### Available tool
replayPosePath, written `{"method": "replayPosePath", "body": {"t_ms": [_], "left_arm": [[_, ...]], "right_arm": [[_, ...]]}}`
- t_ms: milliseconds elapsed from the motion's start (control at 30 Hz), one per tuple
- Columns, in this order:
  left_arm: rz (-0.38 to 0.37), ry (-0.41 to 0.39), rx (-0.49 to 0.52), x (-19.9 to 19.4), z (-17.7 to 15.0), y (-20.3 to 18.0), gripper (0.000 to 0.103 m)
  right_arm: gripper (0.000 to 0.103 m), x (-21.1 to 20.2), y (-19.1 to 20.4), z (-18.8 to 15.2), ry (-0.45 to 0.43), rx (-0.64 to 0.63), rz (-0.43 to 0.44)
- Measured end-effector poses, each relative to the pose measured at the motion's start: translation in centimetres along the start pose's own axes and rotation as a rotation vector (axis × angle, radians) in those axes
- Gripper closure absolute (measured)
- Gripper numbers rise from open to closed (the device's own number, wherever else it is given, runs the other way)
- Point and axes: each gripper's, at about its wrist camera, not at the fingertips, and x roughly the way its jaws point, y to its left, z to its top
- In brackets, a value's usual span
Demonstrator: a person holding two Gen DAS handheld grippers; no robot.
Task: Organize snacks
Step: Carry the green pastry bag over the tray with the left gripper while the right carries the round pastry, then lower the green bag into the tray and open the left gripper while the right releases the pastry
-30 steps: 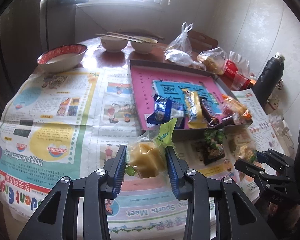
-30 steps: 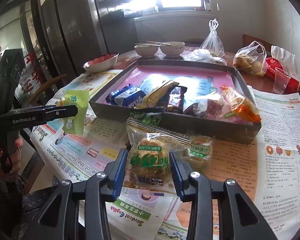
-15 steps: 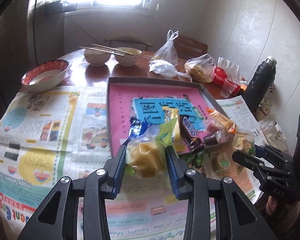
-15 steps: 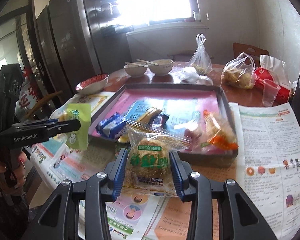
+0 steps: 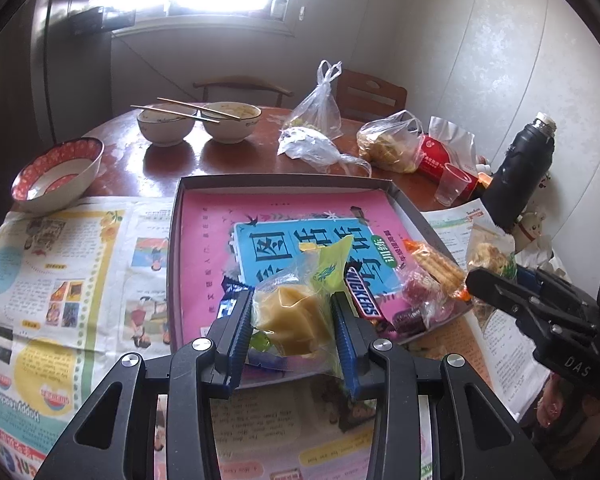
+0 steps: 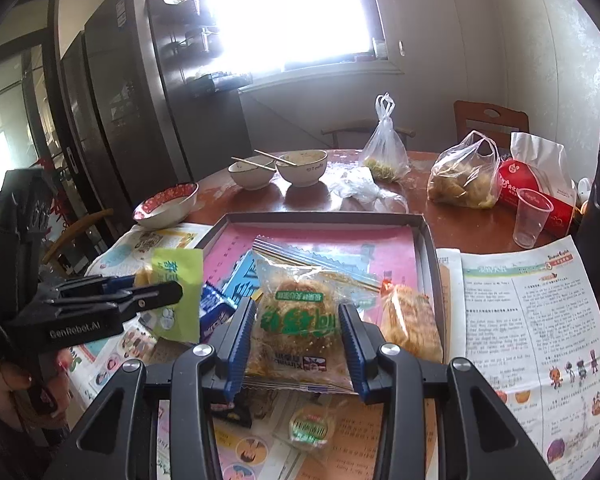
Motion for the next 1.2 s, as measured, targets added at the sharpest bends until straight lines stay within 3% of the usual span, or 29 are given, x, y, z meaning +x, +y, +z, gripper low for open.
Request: {"method": "replayPosePath", "body": {"t_ms": [533,1200], "left_arm": [[0.010,0.044,0.013,3.1,-0.2,-0.6,0.063],[0.004,0.059,0.005,4.3,-0.5,-0.3,0.063]], "right_arm": [[0.061,2.8,-0.2,1.8,0.013,0.006,0.013],[0.061,5.7,-0.6,1.0,0.074,0.030,-0.001]]}}
